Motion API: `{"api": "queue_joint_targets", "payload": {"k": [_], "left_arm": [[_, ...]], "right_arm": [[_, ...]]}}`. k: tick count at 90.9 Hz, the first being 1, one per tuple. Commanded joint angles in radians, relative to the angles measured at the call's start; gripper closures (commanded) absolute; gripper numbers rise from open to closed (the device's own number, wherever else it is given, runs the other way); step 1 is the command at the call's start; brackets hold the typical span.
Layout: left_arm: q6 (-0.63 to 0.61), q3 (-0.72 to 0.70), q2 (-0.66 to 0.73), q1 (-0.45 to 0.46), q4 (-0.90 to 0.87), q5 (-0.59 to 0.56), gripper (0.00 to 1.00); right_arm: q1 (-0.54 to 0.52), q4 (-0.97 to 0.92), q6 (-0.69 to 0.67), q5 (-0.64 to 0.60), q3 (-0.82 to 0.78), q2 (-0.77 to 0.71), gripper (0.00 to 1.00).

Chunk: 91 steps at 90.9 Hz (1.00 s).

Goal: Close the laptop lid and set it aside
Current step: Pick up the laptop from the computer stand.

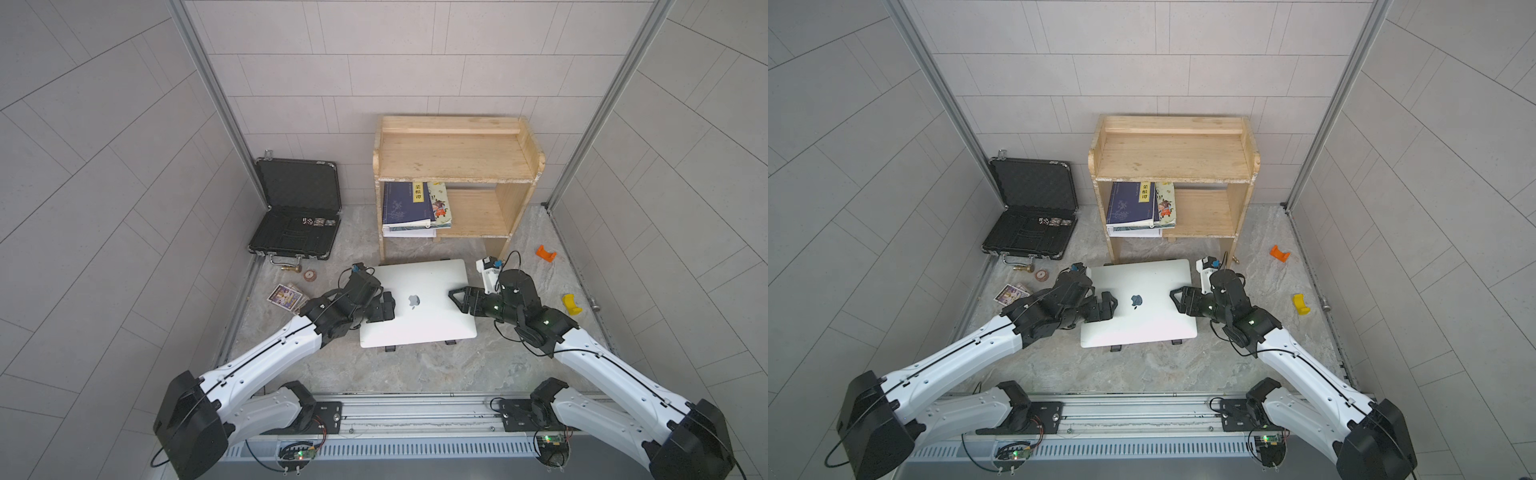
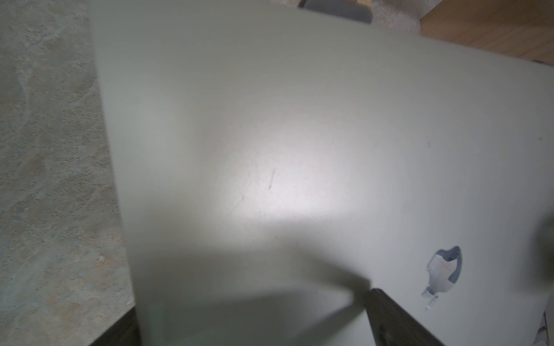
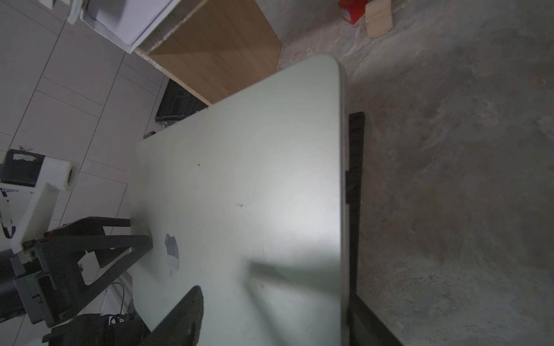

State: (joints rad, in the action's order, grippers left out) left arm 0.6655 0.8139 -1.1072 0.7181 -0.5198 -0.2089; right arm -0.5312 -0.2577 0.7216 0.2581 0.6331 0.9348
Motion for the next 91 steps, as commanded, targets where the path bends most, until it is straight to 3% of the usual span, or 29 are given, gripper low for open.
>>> {"api": "queue_joint_targets", "payload": {"k": [1, 39, 91], "left_arm": [[-0.001, 0.051, 0.025, 0.018, 0.129, 0.081, 0.00], [0.003, 0.050, 0.039, 0.018, 0.119, 0.065, 0.00], [0.033, 0.094, 0.062, 0.017, 0.076, 0.050, 0.00]], "right_arm": [[-0.009, 0.171, 0.043, 0.155, 0.001, -0.030, 0.29], [0.067, 0.269, 0.136, 0.262, -0.061, -0.051, 0.37], [0.170, 0.430, 0.274, 0.385, -0.146, -0.065, 0.56]]}}
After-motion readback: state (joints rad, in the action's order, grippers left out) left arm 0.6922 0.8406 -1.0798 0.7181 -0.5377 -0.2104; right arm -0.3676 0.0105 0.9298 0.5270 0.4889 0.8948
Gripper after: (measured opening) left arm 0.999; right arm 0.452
